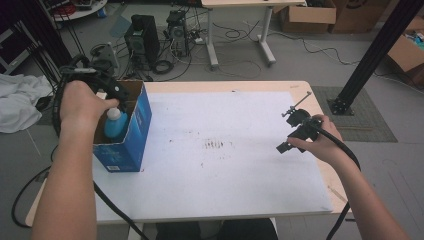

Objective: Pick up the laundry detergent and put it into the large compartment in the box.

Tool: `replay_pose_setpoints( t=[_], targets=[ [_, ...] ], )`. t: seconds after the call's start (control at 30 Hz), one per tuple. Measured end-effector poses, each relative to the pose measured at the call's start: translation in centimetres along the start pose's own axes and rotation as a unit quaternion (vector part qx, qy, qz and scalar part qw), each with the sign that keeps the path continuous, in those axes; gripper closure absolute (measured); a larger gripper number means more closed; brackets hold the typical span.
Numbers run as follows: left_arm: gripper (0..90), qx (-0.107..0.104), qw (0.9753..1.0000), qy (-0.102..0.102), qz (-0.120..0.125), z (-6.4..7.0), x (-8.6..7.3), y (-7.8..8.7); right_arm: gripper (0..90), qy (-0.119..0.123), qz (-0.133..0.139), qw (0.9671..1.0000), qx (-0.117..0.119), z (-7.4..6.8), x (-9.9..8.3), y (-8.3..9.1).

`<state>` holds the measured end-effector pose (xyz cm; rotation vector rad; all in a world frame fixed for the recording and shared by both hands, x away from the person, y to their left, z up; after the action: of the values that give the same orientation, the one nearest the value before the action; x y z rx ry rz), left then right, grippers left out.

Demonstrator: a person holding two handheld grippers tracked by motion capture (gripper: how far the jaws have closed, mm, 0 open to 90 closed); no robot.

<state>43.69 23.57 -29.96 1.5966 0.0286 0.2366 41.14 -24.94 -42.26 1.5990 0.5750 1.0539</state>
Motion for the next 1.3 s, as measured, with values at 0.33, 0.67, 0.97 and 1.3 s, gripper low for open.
replay_pose_setpoints(
  t=[0.33,0.67,0.97,1.3],
  targets=[
    [15.7,-0.018,0.9956,-0.088,0.028,5.1,-0.6,1.5,27.9,0.001,0.000,1.0000,-0.001,-0.2,0.4,0.2],
    [15.6,-0.022,0.9815,-0.184,0.048,11.3,-2.4,1.1,27.9,-0.007,0.002,1.0000,-0.004,-0.3,0.7,0.6],
    [15.2,-0.039,0.9677,-0.245,0.046,15.6,-4.0,-0.6,27.9,-0.001,0.001,0.9999,-0.010,-0.5,1.3,1.2],
    [15.2,-0.052,0.9608,-0.270,0.033,18.4,-4.7,-3.1,27.9,-0.003,-0.002,0.9999,-0.013,-0.4,1.2,1.4]
  ],
)
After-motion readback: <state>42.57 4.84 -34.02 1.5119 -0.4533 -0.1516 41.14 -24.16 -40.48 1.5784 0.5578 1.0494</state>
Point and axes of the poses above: each handheld gripper's, and its own axes: y roughly backward along the jaws, x roughly out of its top, z roughly to its right, the point moved 10 cm from there along -y, roughly forward along the jaws, and after that the axes turned 15 degrees about y, right-handed, at the moved point
